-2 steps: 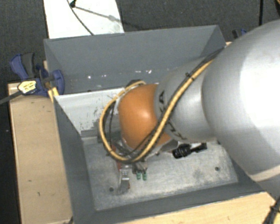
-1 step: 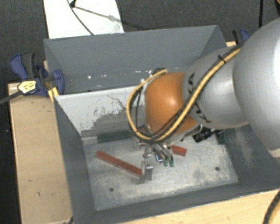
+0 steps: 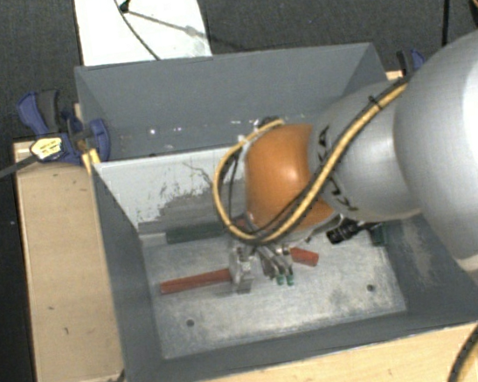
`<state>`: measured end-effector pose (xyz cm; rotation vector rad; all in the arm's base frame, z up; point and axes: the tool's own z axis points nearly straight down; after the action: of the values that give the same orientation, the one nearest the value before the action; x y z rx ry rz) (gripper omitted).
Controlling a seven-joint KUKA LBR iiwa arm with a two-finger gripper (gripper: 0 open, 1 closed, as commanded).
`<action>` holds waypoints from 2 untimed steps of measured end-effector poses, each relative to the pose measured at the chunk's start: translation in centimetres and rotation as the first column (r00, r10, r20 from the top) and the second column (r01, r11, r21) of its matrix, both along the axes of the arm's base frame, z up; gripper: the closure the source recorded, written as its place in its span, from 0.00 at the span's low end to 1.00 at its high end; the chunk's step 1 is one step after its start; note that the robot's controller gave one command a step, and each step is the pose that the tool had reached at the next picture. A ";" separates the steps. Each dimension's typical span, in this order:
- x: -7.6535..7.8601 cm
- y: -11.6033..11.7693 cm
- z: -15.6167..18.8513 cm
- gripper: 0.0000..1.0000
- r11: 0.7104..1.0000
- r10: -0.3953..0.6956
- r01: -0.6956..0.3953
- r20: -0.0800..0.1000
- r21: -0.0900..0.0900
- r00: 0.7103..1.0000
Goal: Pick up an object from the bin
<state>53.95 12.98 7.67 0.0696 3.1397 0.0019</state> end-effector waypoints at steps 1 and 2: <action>2.2 3.8 8.7 1.00 0.958 0.287 -0.287 0.006 0.000 0.958; 2.1 3.7 8.5 0.00 0.960 0.281 -0.281 0.000 0.000 0.960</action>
Offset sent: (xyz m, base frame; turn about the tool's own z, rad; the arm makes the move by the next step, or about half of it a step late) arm 0.0203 0.0367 0.0848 -0.2901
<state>56.05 16.66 16.21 -0.3763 3.1175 0.0018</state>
